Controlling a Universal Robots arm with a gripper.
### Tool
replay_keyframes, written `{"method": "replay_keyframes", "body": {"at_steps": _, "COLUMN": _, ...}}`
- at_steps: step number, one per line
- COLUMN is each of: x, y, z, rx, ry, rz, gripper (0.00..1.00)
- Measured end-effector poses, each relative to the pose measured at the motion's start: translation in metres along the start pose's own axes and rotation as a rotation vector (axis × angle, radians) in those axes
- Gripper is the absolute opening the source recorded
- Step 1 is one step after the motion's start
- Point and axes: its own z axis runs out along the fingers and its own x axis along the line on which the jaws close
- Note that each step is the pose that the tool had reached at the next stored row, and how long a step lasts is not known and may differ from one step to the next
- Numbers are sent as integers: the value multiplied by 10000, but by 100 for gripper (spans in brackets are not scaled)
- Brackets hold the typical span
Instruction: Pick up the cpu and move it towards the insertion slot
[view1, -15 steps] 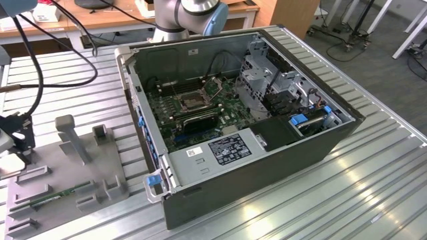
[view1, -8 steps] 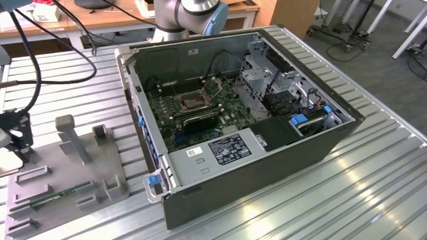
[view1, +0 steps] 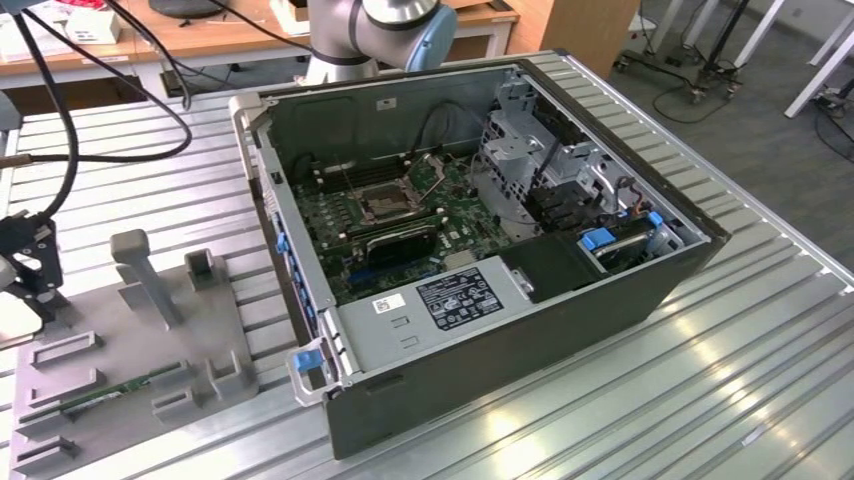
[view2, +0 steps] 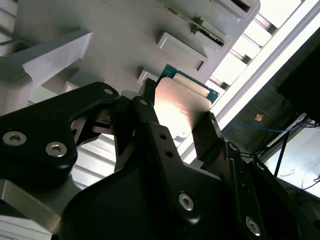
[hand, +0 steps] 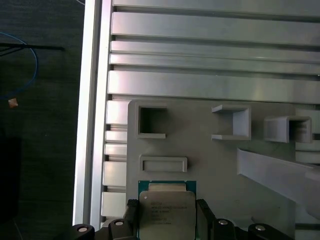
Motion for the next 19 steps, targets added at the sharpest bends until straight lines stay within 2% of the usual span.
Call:
{"method": "replay_keyframes", "body": {"at_steps": 9, "x": 0, "y": 0, "z": -8, "rx": 3, "ry": 5, "rz": 0, "gripper": 55}}
{"method": "replay_keyframes", "body": {"at_steps": 19, "x": 0, "y": 2, "z": -103, "rx": 2, "ry": 2, "rz": 1, "gripper": 55}}
